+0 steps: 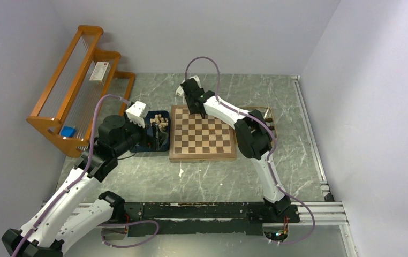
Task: Set up the chess pieces on the board
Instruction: Place the chess piece on the chessboard, then pick up the chess piece from the storage box.
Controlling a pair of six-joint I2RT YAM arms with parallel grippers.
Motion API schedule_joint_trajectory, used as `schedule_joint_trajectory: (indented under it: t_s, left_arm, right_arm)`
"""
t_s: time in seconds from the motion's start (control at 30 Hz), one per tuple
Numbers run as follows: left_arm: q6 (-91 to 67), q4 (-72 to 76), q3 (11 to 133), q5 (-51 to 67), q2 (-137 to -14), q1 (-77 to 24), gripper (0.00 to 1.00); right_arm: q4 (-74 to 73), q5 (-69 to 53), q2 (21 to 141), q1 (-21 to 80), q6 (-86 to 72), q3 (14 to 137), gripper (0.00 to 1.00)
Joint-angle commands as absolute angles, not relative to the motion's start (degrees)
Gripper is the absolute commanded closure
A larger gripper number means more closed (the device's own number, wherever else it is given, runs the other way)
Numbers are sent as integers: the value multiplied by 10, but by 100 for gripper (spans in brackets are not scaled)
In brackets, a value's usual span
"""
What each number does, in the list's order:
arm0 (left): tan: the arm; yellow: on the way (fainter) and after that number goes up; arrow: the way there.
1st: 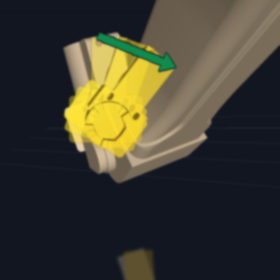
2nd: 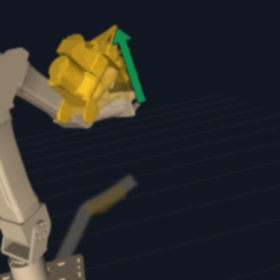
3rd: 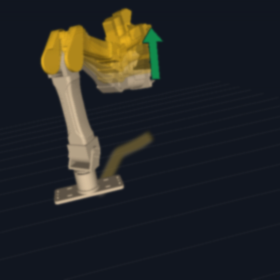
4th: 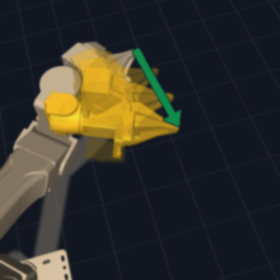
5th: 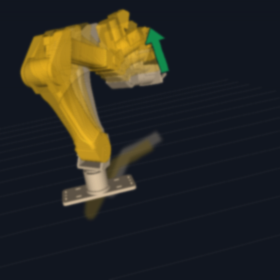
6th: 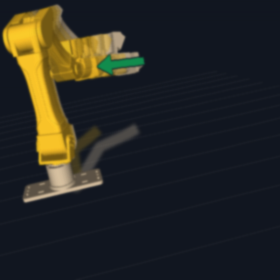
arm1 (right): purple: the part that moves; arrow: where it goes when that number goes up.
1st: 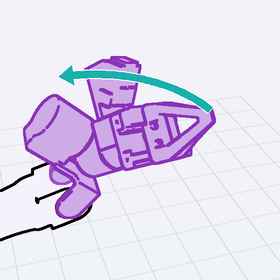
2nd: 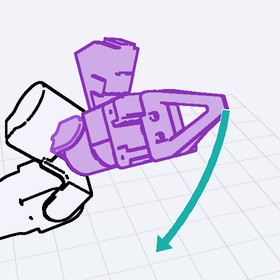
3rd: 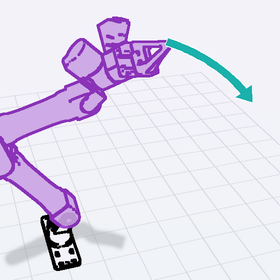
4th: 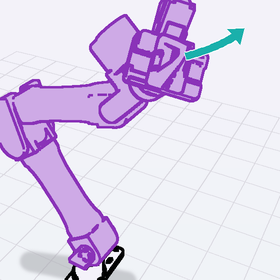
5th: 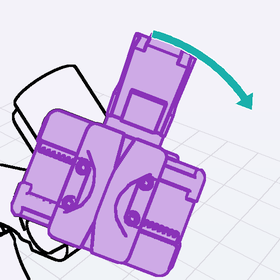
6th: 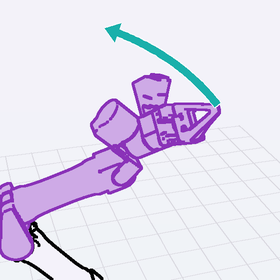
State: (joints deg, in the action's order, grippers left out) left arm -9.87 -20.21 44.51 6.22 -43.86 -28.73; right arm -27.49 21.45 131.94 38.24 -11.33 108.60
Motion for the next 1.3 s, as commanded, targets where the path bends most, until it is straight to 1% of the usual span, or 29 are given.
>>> schedule_joint_trajectory:
  t_s: [0.0,0.13,0.23,0.3,0.4,0.47,0.57,0.67,0.77,0.83,1.0,1.13,1.27]
  left_arm:
    - [-95,-200,448,57,-432,-291,5]
    - [-95,-199,448,57,-433,-291,5]
    - [-95,-200,448,55,-432,-291,5]
    - [-95,-200,448,55,-432,-291,5]
    - [-94,-200,447,54,-432,-291,5]
    - [-95,-198,447,57,-432,-291,5]
    - [-94,-197,446,61,-433,-291,5]
    - [-95,-196,446,62,-432,-291,5]
    - [-95,-196,446,63,-432,-291,6]
    - [-94,-197,446,64,-433,-291,5]
    - [-94,-196,447,63,-437,-291,5]
    - [-93,-198,446,60,-437,-291,5]
    - [-93,-198,447,56,-440,-291,5]
  right_arm:
    - [-287,224,1298,384,-114,1114,50]
    - [-295,213,1271,385,-117,1115,34]
    - [-299,210,1225,384,-117,1094,29]
    - [-300,211,1188,381,-117,1065,29]
    - [-296,223,1129,368,-114,1007,33]
    - [-288,233,1089,355,-110,963,39]
    - [-279,243,1038,325,-105,906,52]
    - [-262,232,996,286,-98,851,59]
    - [-236,195,968,238,-79,797,65]
    - [-226,179,962,208,-66,768,66]
    - [-177,139,956,154,-36,719,66]
    - [-166,115,983,106,-25,714,66]
    - [-142,90,996,80,-21,710,65]
